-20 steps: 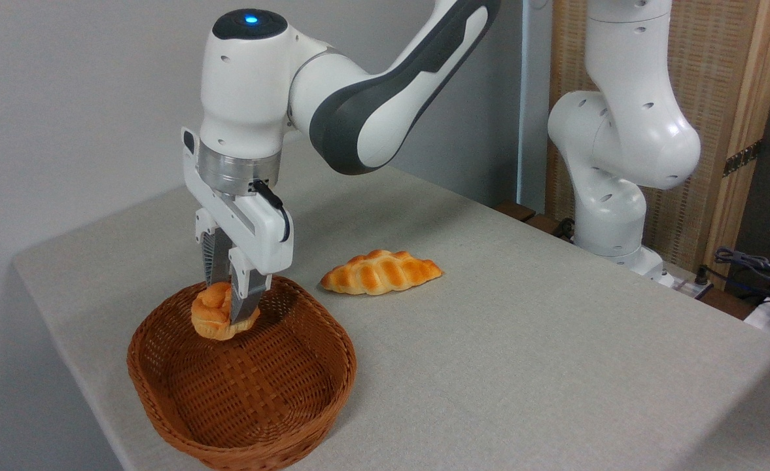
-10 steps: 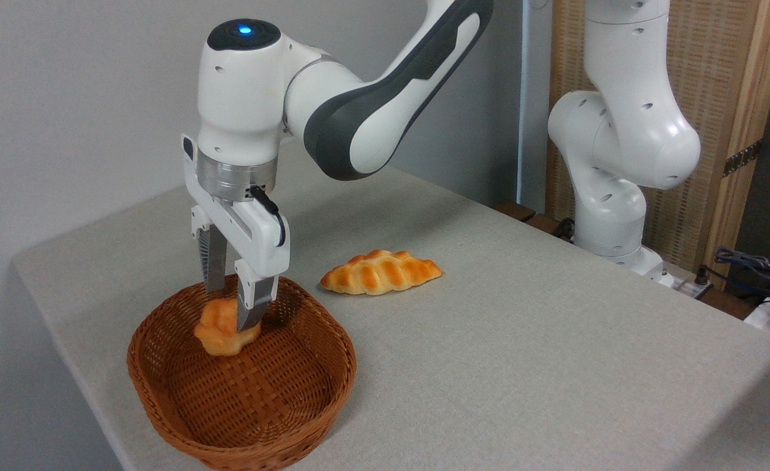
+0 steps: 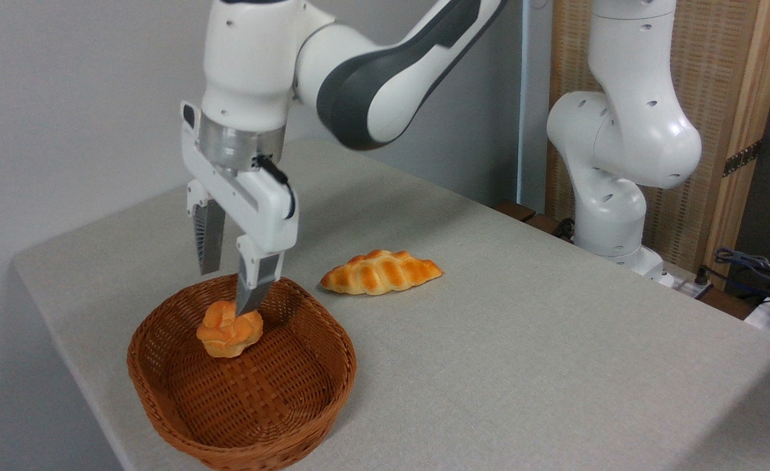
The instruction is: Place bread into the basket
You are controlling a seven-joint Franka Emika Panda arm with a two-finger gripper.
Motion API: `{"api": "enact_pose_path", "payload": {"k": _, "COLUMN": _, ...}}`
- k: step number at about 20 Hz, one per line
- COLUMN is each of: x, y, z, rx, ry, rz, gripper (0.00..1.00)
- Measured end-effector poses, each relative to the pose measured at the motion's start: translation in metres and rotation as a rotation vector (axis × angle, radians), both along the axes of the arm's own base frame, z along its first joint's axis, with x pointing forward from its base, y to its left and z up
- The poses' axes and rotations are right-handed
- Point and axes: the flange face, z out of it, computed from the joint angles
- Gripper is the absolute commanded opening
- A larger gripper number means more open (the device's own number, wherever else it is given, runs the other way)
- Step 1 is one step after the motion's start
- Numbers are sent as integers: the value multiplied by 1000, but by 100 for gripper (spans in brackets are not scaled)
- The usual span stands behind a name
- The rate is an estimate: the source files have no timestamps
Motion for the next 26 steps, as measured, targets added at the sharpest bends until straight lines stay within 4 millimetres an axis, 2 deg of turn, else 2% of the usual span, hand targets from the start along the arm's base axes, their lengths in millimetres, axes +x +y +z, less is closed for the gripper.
{"api": "enact_pose_path", "payload": {"k": 3, "x": -18, "y": 17, "z": 21, "rx": 54, "ry": 68, "rz": -24, "gripper": 100}}
{"api": "enact_pose_path", "payload": {"k": 6, "x": -33, "y": 32, "z": 54, "rx": 150, "ry": 158, "rz": -63, "gripper": 100}}
{"api": "enact_pose_path", "payload": {"k": 9, "x": -39, "y": 51, "z": 88, "rx": 208, "ry": 211, "rz": -58, "gripper": 100}}
{"api": "enact_pose_path", "payload": {"k": 13, "x": -34, "y": 66, "z": 115, "rx": 268, "ry": 230, "rz": -45, "gripper": 100}}
{"api": "enact_pose_path", "payload": {"k": 15, "x": -27, "y": 66, "z": 122, "rx": 273, "ry": 222, "rz": -30, "gripper": 100}}
{"api": "enact_pose_path", "payload": {"k": 18, "x": -19, "y": 65, "z": 122, "rx": 272, "ry": 223, "rz": -6, "gripper": 100}}
{"api": "enact_pose_path", "payload": {"k": 26, "x": -17, "y": 66, "z": 121, "rx": 271, "ry": 225, "rz": -1, "gripper": 100}}
